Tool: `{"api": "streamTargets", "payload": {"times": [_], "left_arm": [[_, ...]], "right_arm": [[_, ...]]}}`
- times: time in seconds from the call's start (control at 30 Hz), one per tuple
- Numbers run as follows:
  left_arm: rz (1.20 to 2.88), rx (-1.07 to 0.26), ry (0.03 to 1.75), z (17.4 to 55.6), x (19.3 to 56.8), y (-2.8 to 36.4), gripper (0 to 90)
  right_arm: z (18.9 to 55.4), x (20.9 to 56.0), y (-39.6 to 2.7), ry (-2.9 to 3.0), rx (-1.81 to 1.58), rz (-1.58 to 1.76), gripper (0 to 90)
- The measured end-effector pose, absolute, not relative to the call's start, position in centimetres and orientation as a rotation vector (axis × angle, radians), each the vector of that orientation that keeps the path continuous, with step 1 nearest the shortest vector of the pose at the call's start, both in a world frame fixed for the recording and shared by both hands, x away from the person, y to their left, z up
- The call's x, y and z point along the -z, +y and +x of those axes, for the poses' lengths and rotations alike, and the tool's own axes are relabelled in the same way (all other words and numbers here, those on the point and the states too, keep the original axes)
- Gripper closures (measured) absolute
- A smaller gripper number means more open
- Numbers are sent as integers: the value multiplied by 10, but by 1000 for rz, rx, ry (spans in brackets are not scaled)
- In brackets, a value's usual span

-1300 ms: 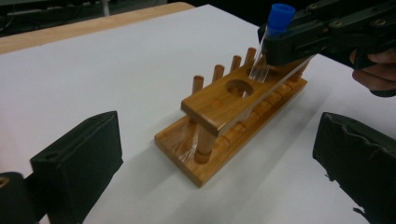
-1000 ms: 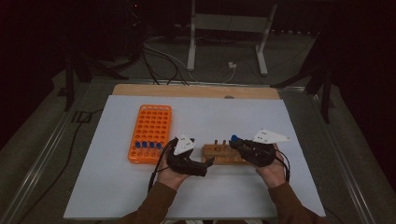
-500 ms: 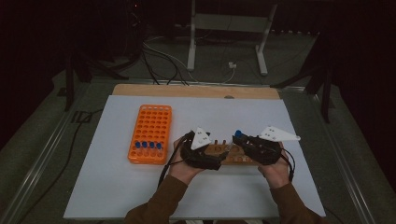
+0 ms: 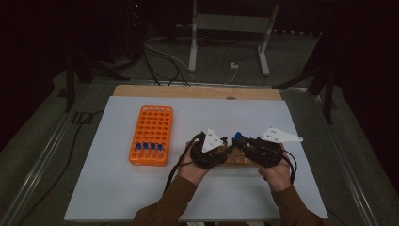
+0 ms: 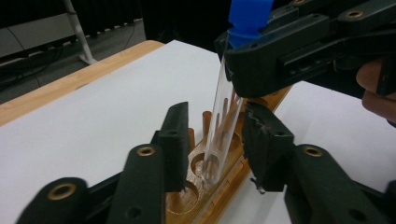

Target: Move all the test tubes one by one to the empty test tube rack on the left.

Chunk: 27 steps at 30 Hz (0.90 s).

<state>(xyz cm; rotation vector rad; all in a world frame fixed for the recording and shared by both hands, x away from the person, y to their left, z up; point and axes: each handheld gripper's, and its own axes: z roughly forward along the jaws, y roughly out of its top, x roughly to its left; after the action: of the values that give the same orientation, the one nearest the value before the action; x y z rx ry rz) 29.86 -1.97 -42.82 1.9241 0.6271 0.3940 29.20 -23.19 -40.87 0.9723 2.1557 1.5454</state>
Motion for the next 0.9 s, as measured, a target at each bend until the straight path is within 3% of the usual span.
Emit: {"api": "streamTargets", "payload": {"times": [0.23, 0.6, 0.9], "left_arm": [[1943, -395, 597, 298, 429, -23, 756], [1949, -375, 577, 298, 429, -23, 783], [1922, -365, 633, 303, 430, -16, 784]], "right_arm": [[293, 409, -232, 2165, -1570, 985, 773], [293, 409, -233, 2181, -1580, 984, 762], [295, 403, -239, 2159, -1606, 1003, 359]]}}
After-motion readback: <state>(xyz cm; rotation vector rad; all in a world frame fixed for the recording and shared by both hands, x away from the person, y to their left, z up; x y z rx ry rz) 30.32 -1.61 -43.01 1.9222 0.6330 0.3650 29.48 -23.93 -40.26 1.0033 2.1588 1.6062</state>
